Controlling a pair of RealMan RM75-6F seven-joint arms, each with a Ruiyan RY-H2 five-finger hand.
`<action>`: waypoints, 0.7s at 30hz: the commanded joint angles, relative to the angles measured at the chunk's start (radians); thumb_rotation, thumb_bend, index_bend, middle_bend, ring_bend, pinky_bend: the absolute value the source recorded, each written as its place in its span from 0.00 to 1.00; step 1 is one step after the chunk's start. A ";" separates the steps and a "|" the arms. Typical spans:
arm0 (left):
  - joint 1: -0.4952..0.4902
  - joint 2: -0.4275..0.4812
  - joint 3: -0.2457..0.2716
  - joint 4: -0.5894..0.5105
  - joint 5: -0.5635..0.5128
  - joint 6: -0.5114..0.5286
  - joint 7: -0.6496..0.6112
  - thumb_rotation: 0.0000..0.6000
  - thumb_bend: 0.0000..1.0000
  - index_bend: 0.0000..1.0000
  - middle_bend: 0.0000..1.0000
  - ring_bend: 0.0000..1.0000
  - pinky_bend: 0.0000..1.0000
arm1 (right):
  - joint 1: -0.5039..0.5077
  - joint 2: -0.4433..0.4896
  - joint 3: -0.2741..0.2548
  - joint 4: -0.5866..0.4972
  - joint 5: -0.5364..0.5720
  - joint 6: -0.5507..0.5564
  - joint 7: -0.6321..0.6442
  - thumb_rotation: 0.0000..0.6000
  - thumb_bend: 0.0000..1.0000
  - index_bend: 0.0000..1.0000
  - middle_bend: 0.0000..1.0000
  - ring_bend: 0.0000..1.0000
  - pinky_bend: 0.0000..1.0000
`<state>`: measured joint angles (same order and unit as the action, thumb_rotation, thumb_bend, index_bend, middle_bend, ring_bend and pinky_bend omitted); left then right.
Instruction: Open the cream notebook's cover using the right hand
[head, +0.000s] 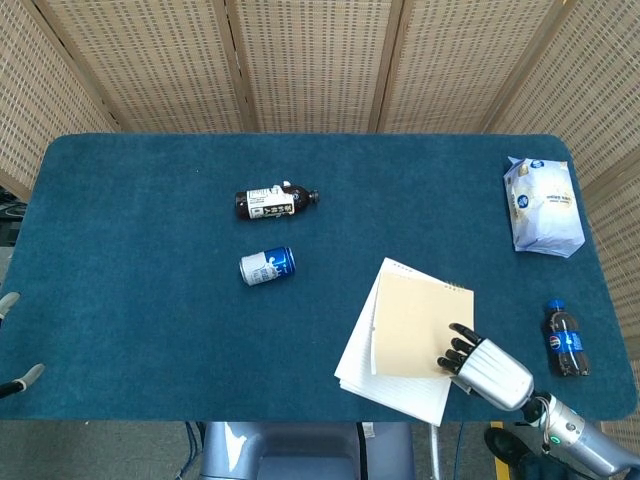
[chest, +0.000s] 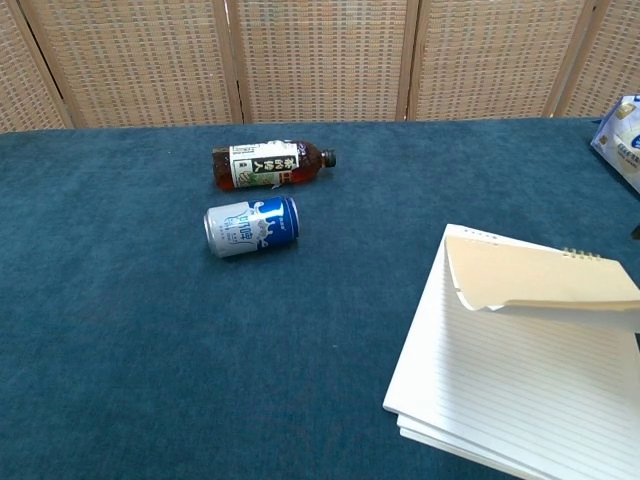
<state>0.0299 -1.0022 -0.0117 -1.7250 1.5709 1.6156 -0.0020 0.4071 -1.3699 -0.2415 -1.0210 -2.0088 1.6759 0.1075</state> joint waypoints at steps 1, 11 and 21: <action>-0.001 -0.001 0.001 -0.001 0.000 -0.003 0.005 1.00 0.00 0.00 0.00 0.00 0.00 | 0.012 0.023 0.031 -0.045 0.030 -0.005 0.029 1.00 0.66 0.63 0.66 0.49 0.25; -0.009 -0.003 -0.005 -0.007 -0.018 -0.021 0.016 1.00 0.00 0.00 0.00 0.00 0.00 | 0.154 0.146 0.243 -0.301 0.344 -0.322 0.043 1.00 0.67 0.63 0.66 0.49 0.25; -0.046 -0.007 -0.027 -0.023 -0.093 -0.099 0.057 1.00 0.00 0.00 0.00 0.00 0.00 | 0.327 0.109 0.444 -0.204 0.785 -0.729 -0.302 1.00 0.67 0.63 0.66 0.48 0.25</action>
<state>-0.0114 -1.0084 -0.0344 -1.7443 1.4865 1.5239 0.0484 0.6653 -1.2377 0.1346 -1.2822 -1.3334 1.0480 -0.0785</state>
